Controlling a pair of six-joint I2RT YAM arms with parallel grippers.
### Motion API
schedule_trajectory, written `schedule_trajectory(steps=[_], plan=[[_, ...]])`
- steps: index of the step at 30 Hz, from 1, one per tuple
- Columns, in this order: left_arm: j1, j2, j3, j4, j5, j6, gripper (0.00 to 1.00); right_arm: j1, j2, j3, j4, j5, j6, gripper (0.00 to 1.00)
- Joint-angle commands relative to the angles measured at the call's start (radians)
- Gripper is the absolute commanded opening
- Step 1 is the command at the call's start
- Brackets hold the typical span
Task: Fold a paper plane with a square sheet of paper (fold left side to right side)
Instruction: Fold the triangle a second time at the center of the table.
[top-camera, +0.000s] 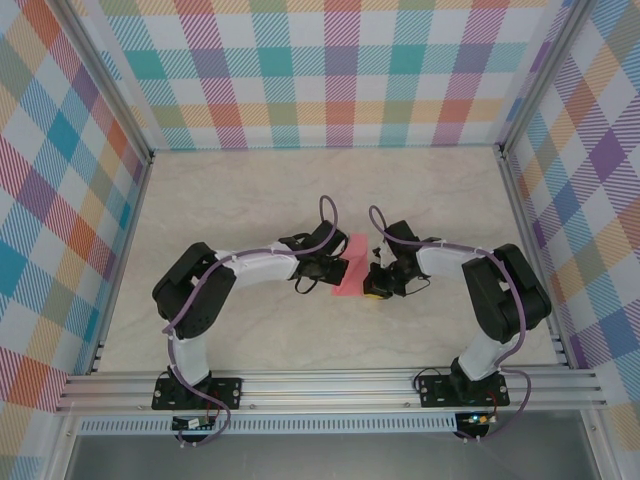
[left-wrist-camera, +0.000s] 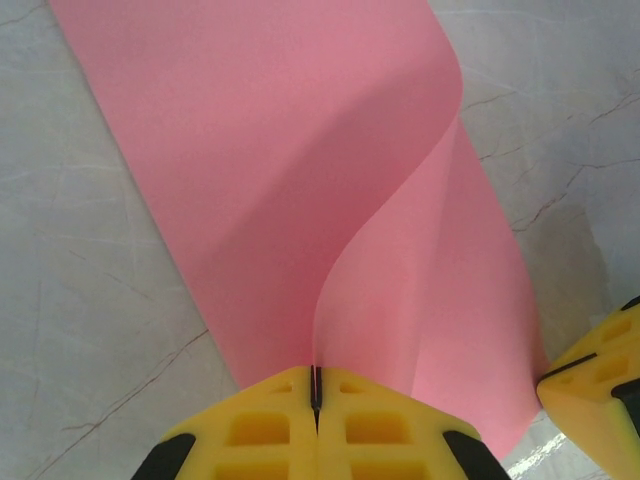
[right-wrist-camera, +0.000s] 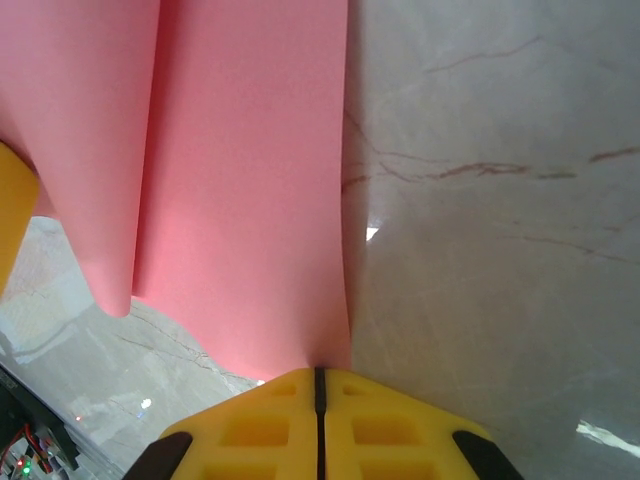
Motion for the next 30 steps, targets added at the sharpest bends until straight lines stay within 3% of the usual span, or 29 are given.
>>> schedule_trajectory(steps=[1, 11, 17, 30], plan=[[0.018, 0.013, 0.038, -0.029, 0.015, 0.029, 0.03, 0.007, -0.011, -0.009, -0.027, 0.035, -0.019, 0.08], [0.019, 0.018, 0.050, -0.028, 0.029, 0.053, 0.03, 0.006, -0.108, -0.013, 0.043, 0.039, 0.031, 0.12], [0.018, 0.025, 0.058, -0.063, 0.025, 0.062, 0.03, 0.008, -0.034, 0.013, 0.106, 0.003, 0.062, 0.12], [0.021, 0.051, 0.083, -0.082, -0.005, 0.078, 0.03, 0.012, 0.049, 0.016, 0.033, 0.053, 0.030, 0.12]])
